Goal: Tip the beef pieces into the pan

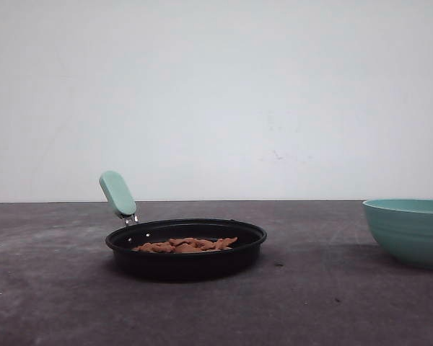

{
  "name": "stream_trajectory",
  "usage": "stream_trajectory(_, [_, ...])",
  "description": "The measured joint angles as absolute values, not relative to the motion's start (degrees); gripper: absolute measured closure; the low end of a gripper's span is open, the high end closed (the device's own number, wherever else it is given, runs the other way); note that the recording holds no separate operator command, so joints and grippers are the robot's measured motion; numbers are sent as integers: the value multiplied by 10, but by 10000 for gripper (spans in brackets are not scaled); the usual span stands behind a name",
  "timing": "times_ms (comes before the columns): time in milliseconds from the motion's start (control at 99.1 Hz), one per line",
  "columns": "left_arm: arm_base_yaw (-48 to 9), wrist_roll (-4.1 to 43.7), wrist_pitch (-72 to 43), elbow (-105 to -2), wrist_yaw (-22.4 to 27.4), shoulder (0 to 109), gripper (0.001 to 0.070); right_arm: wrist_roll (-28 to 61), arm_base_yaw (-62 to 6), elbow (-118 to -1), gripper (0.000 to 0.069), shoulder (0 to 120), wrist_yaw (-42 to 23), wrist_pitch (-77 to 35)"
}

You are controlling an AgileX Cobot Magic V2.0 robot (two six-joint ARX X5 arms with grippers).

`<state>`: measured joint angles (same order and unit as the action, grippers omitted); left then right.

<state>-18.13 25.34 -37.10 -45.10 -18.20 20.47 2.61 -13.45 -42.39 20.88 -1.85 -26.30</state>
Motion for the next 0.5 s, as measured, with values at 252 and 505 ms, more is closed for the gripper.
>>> stream_trajectory(252, [-181,253,-371,-451,-182,205,696,21,-97,-242,682,109,-62,-178])
stream_trajectory(505, [-181,253,-371,-451,-182,205,696,2,-82,-57,682,0,-22,-160])
